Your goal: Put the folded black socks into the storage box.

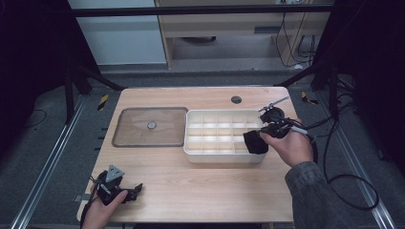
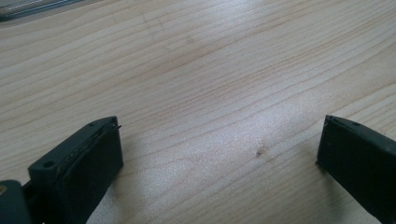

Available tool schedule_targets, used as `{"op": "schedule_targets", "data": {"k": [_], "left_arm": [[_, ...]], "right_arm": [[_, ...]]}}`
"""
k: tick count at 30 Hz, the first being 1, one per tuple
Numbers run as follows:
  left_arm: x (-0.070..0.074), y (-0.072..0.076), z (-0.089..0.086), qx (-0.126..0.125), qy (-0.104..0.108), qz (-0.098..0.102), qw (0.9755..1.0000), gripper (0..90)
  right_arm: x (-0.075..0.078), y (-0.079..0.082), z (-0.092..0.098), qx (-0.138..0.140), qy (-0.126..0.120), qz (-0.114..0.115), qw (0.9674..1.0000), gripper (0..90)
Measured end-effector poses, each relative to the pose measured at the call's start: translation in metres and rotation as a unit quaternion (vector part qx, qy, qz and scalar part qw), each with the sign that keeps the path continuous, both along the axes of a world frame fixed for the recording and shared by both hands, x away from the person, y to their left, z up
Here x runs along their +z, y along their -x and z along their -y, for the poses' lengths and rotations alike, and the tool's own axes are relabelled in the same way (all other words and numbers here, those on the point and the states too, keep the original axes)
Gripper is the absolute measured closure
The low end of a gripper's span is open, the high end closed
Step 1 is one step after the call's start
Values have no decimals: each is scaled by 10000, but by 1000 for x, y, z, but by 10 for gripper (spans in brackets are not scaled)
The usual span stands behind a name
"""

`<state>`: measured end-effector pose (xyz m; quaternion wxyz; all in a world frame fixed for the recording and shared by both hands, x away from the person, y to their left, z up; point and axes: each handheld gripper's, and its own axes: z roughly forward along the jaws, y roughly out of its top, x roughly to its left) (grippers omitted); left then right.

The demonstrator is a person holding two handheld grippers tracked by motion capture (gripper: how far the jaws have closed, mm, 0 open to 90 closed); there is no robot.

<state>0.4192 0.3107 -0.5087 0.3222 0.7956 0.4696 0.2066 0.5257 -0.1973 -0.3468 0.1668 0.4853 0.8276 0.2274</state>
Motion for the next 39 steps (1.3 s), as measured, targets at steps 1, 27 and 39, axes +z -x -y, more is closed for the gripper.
{"op": "schedule_targets", "data": {"k": [1,27,39], "left_arm": [[0,0,0,0,-1,0,10000,0],[0,0,1,24,21,5,10000,0],[0,1,1,37,37,3,10000,0]], "right_arm": [[0,0,-1,17,-5,3,10000,817],[-24,-20,-34,251,123,-225,9994,900],[-32,-30,-23,34,316,-372,9988,900]]}}
